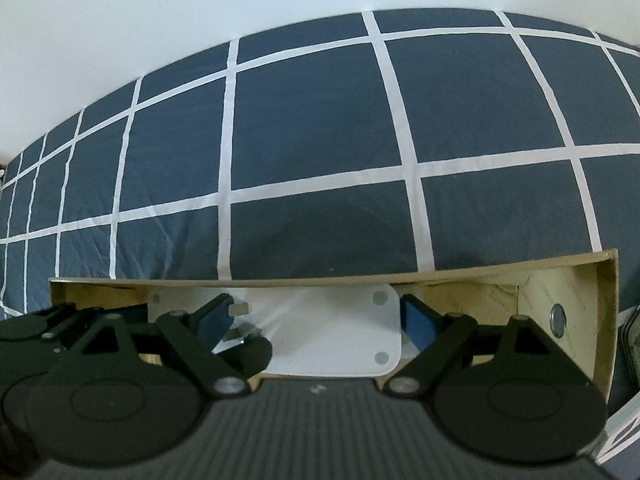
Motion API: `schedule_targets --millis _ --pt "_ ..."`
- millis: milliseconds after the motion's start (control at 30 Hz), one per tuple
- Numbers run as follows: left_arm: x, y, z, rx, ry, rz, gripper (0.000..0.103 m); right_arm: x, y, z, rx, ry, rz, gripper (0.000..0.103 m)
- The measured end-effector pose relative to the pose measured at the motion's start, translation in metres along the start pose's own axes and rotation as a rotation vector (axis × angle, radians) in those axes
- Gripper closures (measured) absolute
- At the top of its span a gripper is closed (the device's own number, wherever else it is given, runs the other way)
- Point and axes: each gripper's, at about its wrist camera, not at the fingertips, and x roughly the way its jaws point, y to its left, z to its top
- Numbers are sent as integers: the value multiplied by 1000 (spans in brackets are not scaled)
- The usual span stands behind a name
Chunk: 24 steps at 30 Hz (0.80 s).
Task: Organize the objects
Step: 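Lower the power strip into the box and open the left tool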
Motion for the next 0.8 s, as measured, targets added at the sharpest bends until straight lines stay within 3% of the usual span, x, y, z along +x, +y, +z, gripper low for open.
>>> schedule_targets --millis 433,800 --pt "-23 -7 -9 -19 -31 4 10 -25 -1 -3 -16 -47 -31 14" --pt "-66 -31 -37 -20 -86 22 6 -79 -21 -34 11 -113 -26 12"
